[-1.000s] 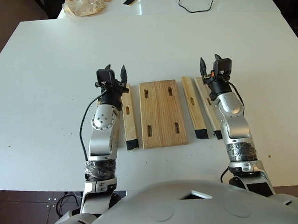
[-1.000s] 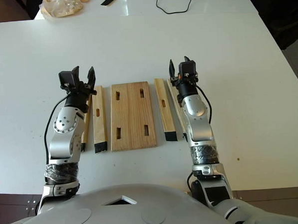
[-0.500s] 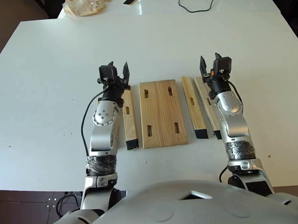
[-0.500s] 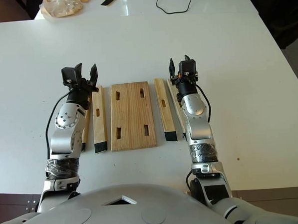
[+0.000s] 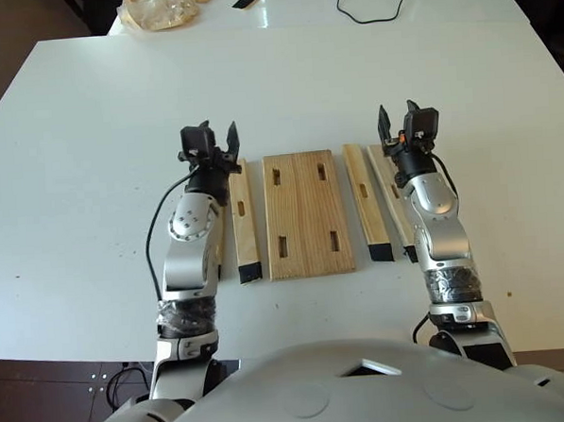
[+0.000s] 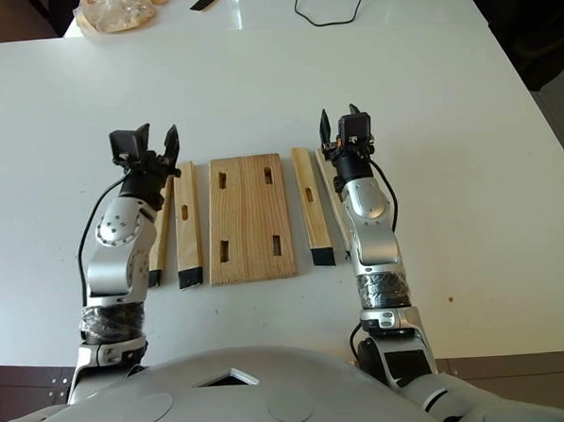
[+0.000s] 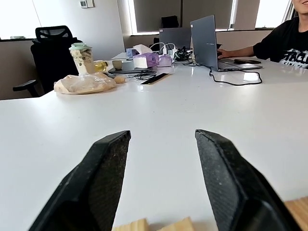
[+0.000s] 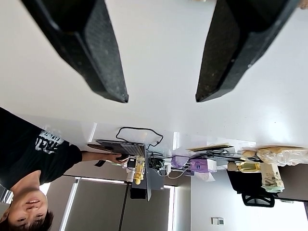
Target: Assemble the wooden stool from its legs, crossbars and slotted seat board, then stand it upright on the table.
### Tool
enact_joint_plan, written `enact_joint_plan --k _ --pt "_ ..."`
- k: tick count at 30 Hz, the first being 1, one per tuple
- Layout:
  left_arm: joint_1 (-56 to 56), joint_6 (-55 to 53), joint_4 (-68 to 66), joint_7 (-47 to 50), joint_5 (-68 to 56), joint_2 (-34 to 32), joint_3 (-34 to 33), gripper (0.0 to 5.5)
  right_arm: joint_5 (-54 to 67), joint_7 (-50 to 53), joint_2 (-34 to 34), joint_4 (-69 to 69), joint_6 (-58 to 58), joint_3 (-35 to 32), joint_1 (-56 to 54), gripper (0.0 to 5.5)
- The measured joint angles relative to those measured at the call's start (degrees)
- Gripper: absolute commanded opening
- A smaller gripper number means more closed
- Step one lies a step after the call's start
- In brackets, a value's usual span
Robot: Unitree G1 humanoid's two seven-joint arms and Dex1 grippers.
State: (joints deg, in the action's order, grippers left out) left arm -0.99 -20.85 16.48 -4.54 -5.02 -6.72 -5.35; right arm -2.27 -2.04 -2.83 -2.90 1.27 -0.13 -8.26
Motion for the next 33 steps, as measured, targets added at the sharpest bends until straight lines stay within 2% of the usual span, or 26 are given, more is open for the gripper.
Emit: enact_joint_plan --k 6,10,13,18,25,28,33 --pt "8.2 -26.0 19.3 -3.3 -8.3 -7.4 -11.7 2.5 0.0 0.2 0.0 9.3 3.9 0.0 7.0 2.58" --pt "16.0 -40.7 23.2 -11.3 -14.7 -16.5 -18.1 2.5 -0.1 1.2 0.3 16.8 8.4 -0.2 12.0 2.58" --pt "16.2 -46.2 23.7 -15.0 -17.7 -21.0 -19.1 2.5 -0.1 2.0 0.3 18.9 10.2 -0.7 12.0 2.58" --pt "15.3 -48.6 24.3 -17.3 -21.1 -22.2 -18.4 2.5 -0.1 3.1 0.1 19.3 10.7 -2.9 11.8 2.58" --pt "18.1 -44.5 22.9 -16.6 -19.7 -21.9 -12.4 2.5 -0.1 3.1 0.2 17.5 10.6 -2.1 10.6 2.58" --pt "19.4 -40.7 21.6 -15.8 -18.3 -21.7 -12.0 2.5 -0.1 3.0 0.3 16.7 10.6 -1.8 10.4 2.58" --pt "18.2 -40.6 19.7 -15.1 -19.0 -19.5 -12.6 2.5 -0.1 2.9 0.4 15.6 10.6 -1.4 10.1 2.58"
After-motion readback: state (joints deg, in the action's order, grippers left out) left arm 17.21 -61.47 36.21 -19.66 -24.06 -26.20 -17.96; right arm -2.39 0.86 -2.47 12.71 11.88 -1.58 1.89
